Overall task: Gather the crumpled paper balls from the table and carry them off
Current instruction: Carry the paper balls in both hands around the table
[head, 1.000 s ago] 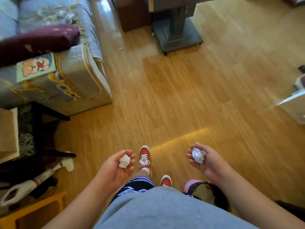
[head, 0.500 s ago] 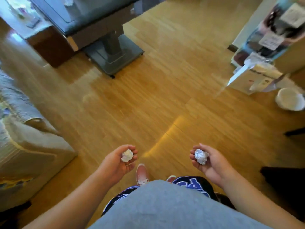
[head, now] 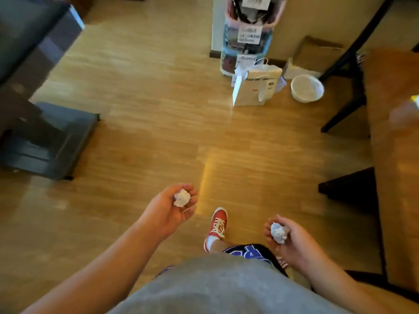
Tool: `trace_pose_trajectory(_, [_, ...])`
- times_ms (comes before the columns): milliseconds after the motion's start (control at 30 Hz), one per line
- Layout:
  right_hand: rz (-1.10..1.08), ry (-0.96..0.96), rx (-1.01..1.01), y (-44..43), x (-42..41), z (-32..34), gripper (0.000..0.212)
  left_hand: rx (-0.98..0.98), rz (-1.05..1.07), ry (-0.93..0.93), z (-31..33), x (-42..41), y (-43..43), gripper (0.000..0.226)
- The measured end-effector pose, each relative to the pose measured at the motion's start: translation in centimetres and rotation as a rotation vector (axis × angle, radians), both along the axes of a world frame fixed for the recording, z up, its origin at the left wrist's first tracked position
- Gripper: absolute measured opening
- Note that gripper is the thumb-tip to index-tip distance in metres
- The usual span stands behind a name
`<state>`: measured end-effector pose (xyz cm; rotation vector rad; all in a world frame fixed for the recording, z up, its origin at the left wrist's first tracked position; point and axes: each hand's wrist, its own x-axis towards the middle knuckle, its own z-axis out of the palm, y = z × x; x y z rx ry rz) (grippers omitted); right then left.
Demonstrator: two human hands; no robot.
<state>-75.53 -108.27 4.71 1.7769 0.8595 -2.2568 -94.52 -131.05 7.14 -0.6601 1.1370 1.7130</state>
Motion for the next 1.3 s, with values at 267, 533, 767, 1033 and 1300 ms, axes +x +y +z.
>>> trace_pose_trajectory(267, [0.047, 0.108, 0.009, 7.9, -11.7, 0.9, 0.020, -0.084, 0.039, -0.048, 0.4, -7.8, 5.4, 0.017])
trace_pose_trajectory(533, [-0.008, 0.196, 0.015, 15.0, -23.2, 0.5, 0.020, -0.143, -0.022, -0.068, -1.1, -17.4, 11.6, 0.015])
trace_pose_trajectory(767, [-0.228, 0.130, 0.057, 23.0, -28.4, 0.5, 0.020, -0.125, -0.273, -0.045, -1.8, -28.9, 23.9, 0.018])
trace_pose_trajectory(1033, [-0.666, 0.082, 0.085, 29.0, -23.1, 1.6, 0.019, -0.104, -0.741, 0.062, -0.8, -33.7, 43.6, 0.018])
trace_pose_trajectory(1300, [-0.942, -0.069, 0.074, 33.5, -16.1, 0.5, 0.021, -0.027, -1.031, 0.065, -0.3, -27.6, 61.4, 0.021])
